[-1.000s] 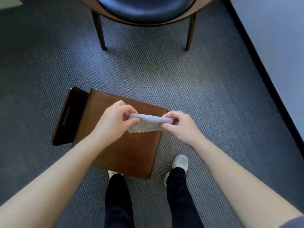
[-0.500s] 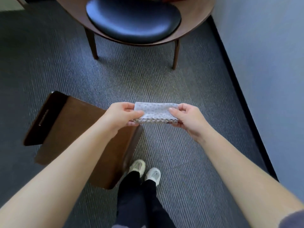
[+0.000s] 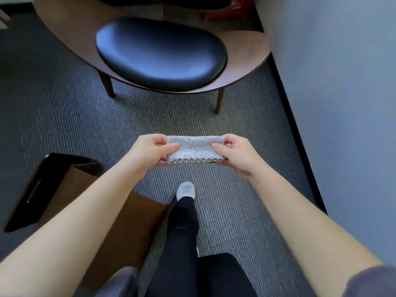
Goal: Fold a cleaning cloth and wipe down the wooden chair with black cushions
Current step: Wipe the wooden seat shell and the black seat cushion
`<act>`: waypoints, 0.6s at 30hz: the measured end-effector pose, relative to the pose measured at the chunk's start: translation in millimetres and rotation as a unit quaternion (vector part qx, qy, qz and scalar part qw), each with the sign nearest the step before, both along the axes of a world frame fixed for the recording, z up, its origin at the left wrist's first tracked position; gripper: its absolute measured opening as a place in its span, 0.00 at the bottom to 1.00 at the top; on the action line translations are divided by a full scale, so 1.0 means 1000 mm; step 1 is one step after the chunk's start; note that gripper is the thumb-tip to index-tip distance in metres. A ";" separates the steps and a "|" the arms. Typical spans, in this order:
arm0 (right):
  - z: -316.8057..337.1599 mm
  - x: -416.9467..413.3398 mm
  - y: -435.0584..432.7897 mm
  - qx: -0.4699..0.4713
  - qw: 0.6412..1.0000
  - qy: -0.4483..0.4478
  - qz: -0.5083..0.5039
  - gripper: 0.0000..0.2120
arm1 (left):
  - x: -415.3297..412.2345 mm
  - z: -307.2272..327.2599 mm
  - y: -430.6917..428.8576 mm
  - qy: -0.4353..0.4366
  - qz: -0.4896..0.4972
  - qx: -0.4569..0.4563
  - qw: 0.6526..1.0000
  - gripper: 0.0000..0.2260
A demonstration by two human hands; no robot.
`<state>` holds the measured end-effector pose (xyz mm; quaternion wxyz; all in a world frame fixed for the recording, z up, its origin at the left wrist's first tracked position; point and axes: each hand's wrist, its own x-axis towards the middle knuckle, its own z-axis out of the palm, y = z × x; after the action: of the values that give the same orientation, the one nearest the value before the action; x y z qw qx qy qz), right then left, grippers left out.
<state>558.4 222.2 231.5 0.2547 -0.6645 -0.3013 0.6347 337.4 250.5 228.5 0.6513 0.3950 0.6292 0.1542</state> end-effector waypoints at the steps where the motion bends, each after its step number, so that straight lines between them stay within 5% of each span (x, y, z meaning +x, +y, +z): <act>1: 0.002 0.002 0.016 -0.009 1.000 0.009 0.004 0.01 | 0.001 0.001 0.016 -0.004 -0.007 -0.004 1.000 0.06; 3: 0.007 0.009 0.046 -0.029 0.999 0.039 0.025 0.04 | 0.000 0.002 0.047 -0.013 -0.031 0.009 0.999 0.04; 7: 0.013 0.017 0.103 -0.081 0.986 0.137 0.039 0.26 | -0.003 0.015 0.100 -0.053 -0.060 0.097 0.992 0.11; 10: 0.000 0.014 0.159 -0.073 0.984 0.114 0.119 0.19 | -0.002 0.021 0.143 -0.103 -0.068 0.120 0.985 0.09; 18: -0.028 -0.024 0.291 -0.107 0.934 0.218 0.263 0.08 | -0.015 0.017 0.243 -0.106 -0.056 0.143 0.982 0.14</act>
<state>534.4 513.3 203.3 0.0655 -0.4302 -0.3326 0.8366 322.3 493.8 245.9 0.6588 0.4999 0.5052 0.2468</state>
